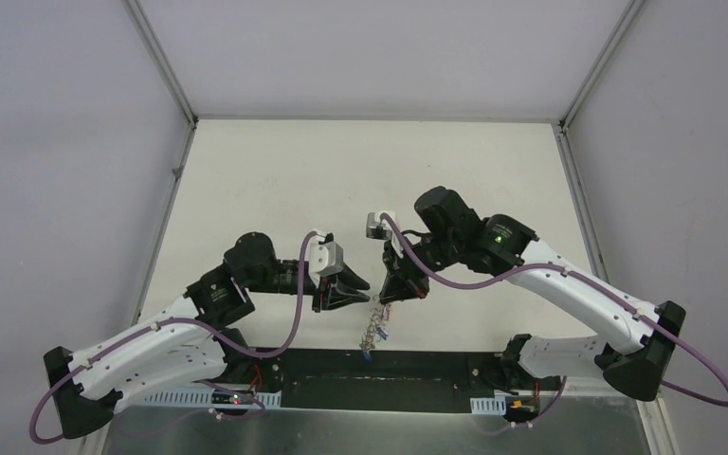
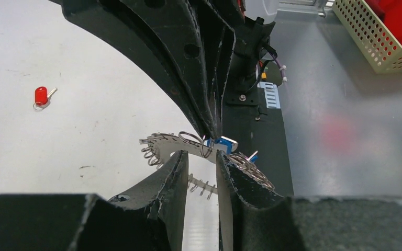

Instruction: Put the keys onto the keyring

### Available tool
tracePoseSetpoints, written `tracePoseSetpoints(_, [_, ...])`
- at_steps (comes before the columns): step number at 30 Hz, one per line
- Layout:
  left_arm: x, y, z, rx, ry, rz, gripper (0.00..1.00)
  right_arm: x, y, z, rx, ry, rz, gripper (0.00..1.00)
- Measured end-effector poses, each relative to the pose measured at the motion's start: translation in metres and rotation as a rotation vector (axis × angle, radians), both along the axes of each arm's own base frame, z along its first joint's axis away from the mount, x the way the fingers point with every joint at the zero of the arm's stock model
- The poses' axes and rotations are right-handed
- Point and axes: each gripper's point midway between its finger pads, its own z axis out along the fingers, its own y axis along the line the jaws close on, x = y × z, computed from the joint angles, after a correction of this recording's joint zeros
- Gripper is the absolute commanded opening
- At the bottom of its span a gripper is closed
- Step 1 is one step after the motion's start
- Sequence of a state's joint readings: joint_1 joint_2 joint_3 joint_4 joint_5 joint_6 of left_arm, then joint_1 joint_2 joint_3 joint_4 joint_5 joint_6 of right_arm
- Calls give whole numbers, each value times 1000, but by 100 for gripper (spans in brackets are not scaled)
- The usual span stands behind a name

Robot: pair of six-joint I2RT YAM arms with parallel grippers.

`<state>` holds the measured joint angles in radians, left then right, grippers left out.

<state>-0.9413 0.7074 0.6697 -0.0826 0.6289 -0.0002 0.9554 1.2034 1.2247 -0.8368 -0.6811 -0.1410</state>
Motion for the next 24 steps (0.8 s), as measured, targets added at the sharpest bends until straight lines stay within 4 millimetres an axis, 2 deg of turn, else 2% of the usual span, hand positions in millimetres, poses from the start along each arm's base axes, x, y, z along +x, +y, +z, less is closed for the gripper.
tracePoseSetpoints(18, [4, -10, -5, -24, 27, -8, 21, -2, 4, 8, 43, 2, 16, 0])
tracePoseSetpoints(24, [2, -13, -11, -13, 50, -29, 0, -2, 4, 9, 42, 7, 11, 0])
